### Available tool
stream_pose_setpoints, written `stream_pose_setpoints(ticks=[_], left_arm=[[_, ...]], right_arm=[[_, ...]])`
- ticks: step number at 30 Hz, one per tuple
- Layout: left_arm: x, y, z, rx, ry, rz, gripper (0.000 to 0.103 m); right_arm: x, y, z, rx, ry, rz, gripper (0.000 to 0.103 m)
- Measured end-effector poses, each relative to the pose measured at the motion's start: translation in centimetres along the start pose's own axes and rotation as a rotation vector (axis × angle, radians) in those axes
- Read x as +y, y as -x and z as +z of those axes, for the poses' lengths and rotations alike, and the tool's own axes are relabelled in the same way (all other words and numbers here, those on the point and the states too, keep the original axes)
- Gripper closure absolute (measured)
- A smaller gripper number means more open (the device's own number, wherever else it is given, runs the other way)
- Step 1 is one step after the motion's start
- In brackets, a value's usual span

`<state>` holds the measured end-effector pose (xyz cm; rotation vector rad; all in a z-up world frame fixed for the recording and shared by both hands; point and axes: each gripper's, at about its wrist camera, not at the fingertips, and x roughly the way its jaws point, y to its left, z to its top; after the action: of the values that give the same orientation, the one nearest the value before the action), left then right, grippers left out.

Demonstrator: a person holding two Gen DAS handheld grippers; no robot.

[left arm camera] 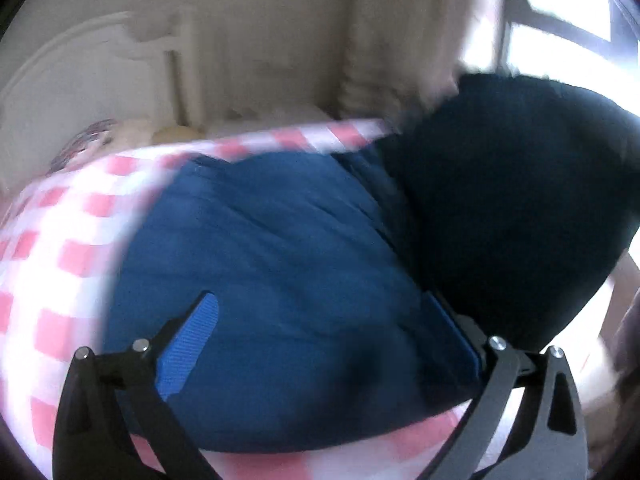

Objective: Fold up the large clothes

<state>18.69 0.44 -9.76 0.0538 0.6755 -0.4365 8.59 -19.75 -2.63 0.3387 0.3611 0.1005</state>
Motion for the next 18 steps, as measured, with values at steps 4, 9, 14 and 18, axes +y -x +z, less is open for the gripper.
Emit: stream_pose_setpoints(ticks=[4,9,14,18], left_arm=[[9.7,5.0,2.5,-0.119,0.214,0.077,0.003],[17.3,9.7,3.2,-0.19,0.327,0.167,0.003],[18.4,8.7,2.9,-0.121,0.264,0.18,0.003],[15.8,5.6,3.7,-0.05,0.101,0.111,0.003]], right_arm=[[9.6,-3.3,0.5,0.022,0.271,-0.024,0.069],[23.5,-10.5,-5.4,0.093,0.693,-0.016,0.069],[30.4,-15.9,-17.8,0.2,1.136,-0.086,0.065],[30.1,-16.4,-17.9,0.207,1.09,-0.107,0.063]])
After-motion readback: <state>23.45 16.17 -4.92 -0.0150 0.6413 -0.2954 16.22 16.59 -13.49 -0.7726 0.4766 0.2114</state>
